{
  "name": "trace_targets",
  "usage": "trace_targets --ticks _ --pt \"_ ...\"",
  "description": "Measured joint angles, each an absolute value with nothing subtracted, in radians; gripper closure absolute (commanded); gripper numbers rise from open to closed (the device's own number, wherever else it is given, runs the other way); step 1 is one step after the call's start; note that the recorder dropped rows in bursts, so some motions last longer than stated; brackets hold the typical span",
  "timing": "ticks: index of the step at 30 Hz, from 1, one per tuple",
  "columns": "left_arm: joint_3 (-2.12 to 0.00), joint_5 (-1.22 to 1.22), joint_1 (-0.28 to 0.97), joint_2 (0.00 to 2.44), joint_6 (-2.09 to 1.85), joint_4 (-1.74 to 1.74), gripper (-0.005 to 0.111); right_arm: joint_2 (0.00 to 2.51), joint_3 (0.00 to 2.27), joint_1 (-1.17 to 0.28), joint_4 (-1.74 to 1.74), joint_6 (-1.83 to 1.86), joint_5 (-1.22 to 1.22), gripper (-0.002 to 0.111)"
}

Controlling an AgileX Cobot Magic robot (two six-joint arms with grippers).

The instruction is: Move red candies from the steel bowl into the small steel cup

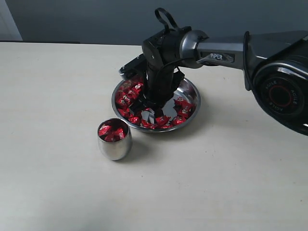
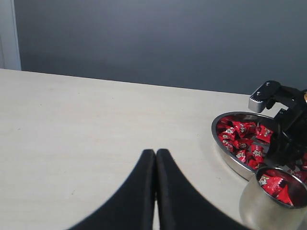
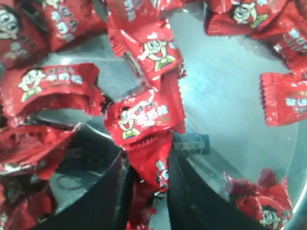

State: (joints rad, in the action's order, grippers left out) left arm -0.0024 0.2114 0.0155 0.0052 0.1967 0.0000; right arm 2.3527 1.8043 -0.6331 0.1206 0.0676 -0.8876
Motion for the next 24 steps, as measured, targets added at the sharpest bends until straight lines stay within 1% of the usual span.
trace_targets --ticks 2,4,10,17,20,24 --pt "-0.002 0.211 0.015 0.005 0.197 0.0 0.106 2.353 1.804 -0.633 0.121 0.068 -0.888 0.106" --pt "-0.002 0.211 0.015 0.005 0.197 0.0 0.106 2.353 1.804 -0.633 0.123 0.07 -0.888 0.109" --pt "-0.002 0.211 0.015 0.005 0.197 0.0 0.106 2.329 1.804 -0.633 0.125 0.072 -0.905 0.109" --pt "-0.002 0.211 0.015 0.005 0.197 0.0 0.106 2.232 1.804 -0.633 0.108 0.072 -0.939 0.109" --pt "-0.002 0.211 0.015 0.005 0.197 0.0 0.106 2.2 1.804 -0.633 0.033 0.088 -0.967 0.109" --pt "-0.002 0.211 0.015 0.005 0.197 0.0 0.106 2.164 1.804 -0.633 -0.173 0.225 -1.021 0.107"
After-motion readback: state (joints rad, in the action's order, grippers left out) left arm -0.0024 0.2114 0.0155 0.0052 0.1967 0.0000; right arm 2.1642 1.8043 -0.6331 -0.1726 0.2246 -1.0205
